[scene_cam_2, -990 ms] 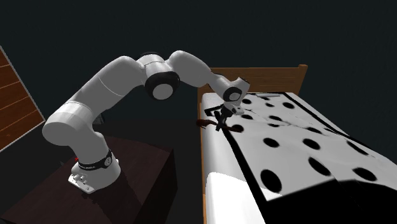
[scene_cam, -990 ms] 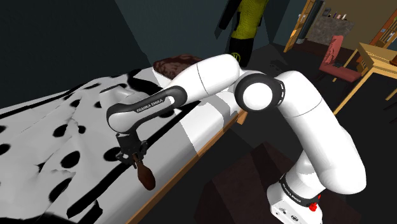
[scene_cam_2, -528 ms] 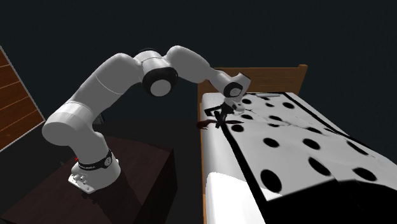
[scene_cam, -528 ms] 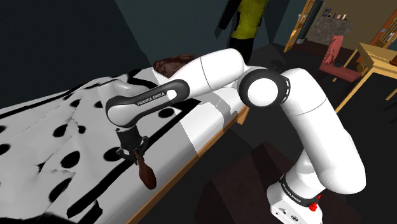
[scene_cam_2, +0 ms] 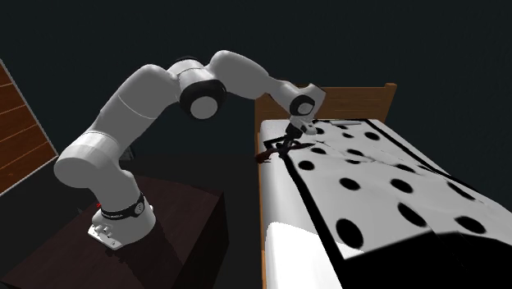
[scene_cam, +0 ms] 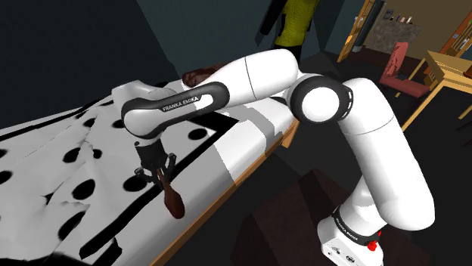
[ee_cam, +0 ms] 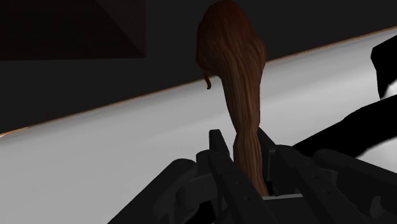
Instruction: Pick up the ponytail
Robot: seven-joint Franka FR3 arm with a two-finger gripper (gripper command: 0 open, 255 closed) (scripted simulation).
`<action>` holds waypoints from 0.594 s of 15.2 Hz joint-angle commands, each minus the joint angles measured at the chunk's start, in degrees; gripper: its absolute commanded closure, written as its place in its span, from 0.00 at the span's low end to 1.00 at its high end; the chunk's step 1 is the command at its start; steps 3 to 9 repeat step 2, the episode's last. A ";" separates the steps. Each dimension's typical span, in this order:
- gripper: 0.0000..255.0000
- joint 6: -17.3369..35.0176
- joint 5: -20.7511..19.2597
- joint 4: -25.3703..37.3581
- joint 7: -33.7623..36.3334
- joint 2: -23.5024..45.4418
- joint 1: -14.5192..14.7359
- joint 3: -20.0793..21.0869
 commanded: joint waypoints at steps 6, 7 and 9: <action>1.00 -0.52 0.12 -0.01 0.03 -0.53 -0.09 0.10; 1.00 -0.52 0.12 -0.01 0.03 -0.53 -0.09 0.10; 1.00 -0.52 0.12 -0.01 0.03 -0.53 -0.09 0.10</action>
